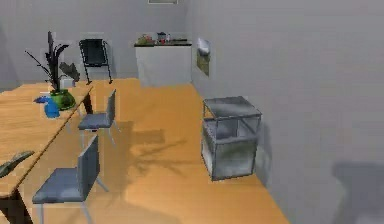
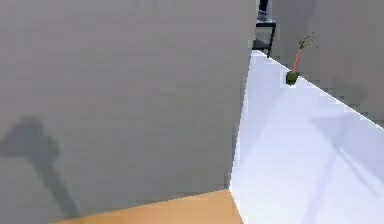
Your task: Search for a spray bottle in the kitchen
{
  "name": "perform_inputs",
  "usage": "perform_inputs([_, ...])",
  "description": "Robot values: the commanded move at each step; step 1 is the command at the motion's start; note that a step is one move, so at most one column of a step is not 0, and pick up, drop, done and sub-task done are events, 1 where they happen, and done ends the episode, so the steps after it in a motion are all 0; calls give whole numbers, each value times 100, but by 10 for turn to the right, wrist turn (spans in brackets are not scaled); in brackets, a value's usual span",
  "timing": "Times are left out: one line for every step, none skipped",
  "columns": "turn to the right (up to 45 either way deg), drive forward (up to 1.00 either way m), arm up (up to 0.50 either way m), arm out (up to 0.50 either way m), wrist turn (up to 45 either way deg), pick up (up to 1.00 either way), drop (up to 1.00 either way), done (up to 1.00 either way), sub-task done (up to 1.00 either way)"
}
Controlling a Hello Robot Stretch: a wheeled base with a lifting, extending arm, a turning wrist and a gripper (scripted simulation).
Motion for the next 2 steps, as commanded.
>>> perform_inputs([0, 100, 0, 0, 0, 0, 0, 0, 0])
perform_inputs([240, 0, 0, 0, 0, 0, 0, 0, 0])
